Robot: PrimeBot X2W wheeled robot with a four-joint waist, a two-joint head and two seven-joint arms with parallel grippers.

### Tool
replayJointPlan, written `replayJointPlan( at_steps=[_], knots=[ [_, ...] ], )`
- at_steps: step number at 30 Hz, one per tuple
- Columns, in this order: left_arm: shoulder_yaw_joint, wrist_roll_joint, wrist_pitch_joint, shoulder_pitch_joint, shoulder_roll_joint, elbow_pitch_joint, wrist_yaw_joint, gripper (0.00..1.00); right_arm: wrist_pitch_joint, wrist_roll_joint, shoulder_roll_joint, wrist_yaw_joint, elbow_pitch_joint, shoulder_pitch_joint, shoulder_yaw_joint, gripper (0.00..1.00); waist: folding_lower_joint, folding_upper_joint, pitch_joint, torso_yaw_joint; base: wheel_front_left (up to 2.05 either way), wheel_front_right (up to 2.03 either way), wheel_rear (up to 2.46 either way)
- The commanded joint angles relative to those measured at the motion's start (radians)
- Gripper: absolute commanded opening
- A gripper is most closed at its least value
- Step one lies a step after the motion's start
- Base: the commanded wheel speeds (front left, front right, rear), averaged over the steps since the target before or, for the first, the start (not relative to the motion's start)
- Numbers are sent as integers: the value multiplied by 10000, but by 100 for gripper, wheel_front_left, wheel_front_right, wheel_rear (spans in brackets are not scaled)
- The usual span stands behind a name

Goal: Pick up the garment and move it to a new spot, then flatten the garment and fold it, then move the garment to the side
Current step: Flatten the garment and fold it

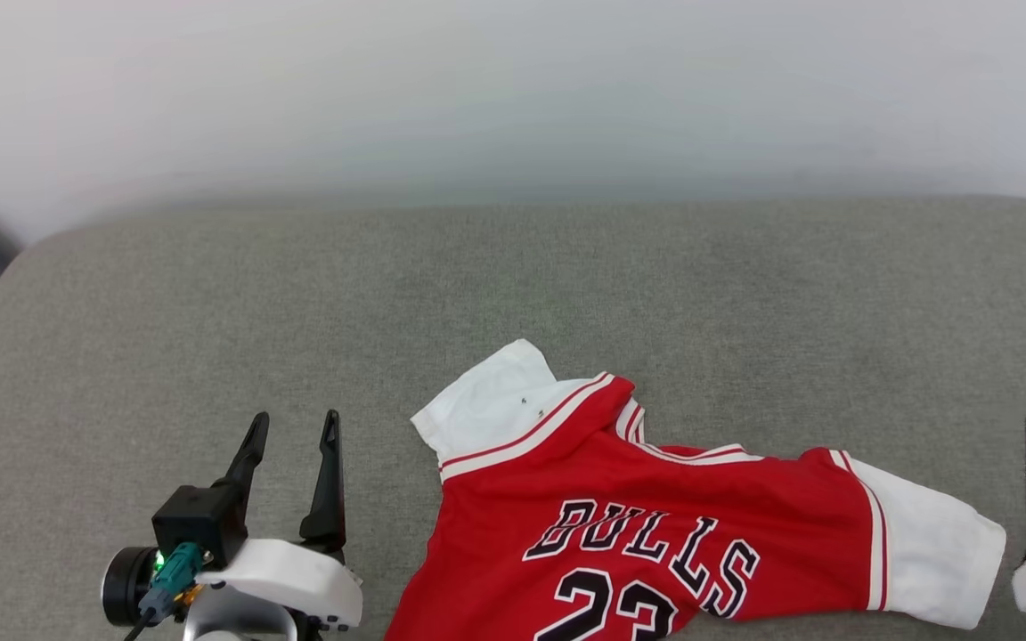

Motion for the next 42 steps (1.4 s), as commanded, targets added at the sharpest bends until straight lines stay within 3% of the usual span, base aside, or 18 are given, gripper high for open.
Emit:
replayJointPlan(
  at_steps=[1, 11, 17, 25, 33, 42],
  knots=[
    [28, -43, 29, 133, 62, -25, 39, 100, -97, -56, 20, -3, -85, 142, 94, 100, 1, 0, -152, -40, 0, 0, 0],
    [221, -118, 415, 391, 453, -30, 245, 100, -291, -790, 634, -4, -1716, 1156, 1873, 100, 1, 0, -370, -439, 0, 0, 0],
    [269, -168, 827, -151, 743, 133, 103, 100, -90, -963, 851, -5, -2555, 1431, 2650, 100, 1, 0, -130, -974, 0, 0, 0],
    [-100, -458, 2147, -2870, 1069, 859, -1021, 100, 16, -803, 921, -4, -3141, 848, 3194, 100, 1, 0, 1081, -1685, 0, 0, 0],
    [-632, -1242, 4878, -5973, 1632, 1973, -2550, 100, -369, -512, 946, -4, -2896, -23, 3457, 100, 1, 0, 2428, -2335, 0, 0, 0],
    [-1898, -2415, 8998, -7706, 2138, 3156, -2932, 100, -827, -210, 1005, -5, -2397, -563, 3750, 100, 1, 0, 3360, -2833, 0, 0, 0]
  ],
)
